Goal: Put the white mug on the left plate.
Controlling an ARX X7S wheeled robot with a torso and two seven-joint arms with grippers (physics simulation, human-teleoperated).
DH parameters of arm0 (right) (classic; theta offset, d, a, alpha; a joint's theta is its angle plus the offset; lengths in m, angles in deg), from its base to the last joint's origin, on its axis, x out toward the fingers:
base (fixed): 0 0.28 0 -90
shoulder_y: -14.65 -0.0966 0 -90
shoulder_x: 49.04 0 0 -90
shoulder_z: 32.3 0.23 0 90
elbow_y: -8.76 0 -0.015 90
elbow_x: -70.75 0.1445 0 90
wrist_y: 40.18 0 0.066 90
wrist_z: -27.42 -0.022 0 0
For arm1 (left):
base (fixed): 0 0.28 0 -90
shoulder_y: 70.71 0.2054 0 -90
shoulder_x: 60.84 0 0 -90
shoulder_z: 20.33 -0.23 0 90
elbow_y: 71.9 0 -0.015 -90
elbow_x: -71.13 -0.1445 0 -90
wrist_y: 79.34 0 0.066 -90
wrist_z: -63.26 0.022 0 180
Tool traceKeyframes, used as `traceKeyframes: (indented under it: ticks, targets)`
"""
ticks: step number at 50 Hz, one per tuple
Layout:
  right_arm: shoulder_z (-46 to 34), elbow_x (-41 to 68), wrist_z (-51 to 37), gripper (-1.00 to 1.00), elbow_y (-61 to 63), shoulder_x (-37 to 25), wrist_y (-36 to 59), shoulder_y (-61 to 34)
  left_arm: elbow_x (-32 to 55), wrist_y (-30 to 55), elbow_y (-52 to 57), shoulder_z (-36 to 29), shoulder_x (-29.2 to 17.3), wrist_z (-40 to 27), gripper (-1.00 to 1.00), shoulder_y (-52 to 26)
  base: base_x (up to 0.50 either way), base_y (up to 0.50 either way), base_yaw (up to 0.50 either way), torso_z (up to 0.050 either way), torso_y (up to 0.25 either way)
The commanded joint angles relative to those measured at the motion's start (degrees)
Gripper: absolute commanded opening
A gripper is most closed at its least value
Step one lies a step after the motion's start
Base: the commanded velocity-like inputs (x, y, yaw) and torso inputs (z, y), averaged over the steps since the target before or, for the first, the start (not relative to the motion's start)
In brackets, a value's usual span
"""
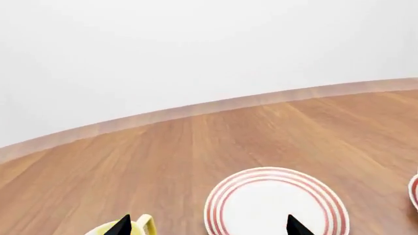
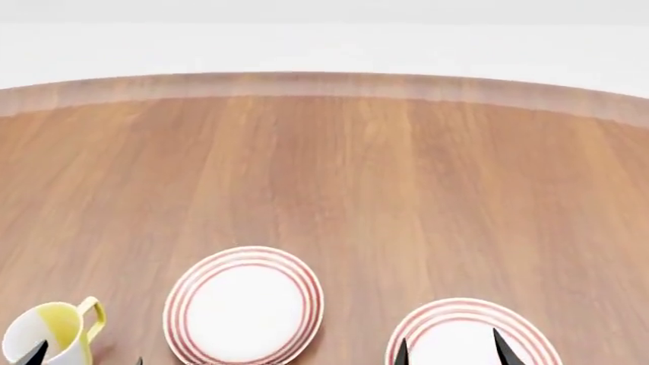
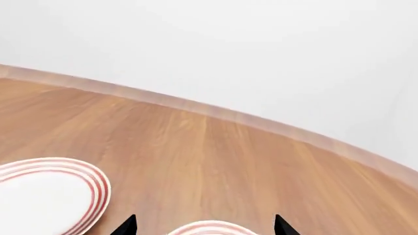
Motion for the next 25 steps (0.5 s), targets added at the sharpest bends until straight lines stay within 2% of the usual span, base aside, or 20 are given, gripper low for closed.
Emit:
traceKeyframes:
  ticks: [1, 3, 11, 25]
  targets:
    - [-0.1, 0.41, -0.48, 1.0, -0.29, -0.31, -0.25, 0.03, -0.03, -0.67, -1.23, -0.28, 0.15, -0.07, 1.0, -0.24, 0.32, 0.0, 0.0, 0.0, 0.0]
    - [-0.28, -0.01, -0.92, 1.0, -0.75, -0.3, -0.15, -0.16, -0.38, -1.19, -2.26, -0.56, 0.33, -0.03, 1.0, -0.51, 0.32, 0.0, 0.0, 0.0, 0.0]
    - [-0.54, 0.27, -1.08, 1.0, -0.59, -0.56, -0.67, 0.18, -1.12, -2.82, -4.17, -1.86, 0.15, 1.1, 1.0, -0.95, 0.0, 0.0, 0.0, 0.0, 0.001]
    - [-0.92, 0.98, -1.16, 1.0, -2.18, -0.89, -2.48, 0.38, -1.57, -5.58, 1.86, -1.7, -7.41, 4.74, 1.0, 6.67, 0.0, 0.0, 0.0, 0.0, 0.0]
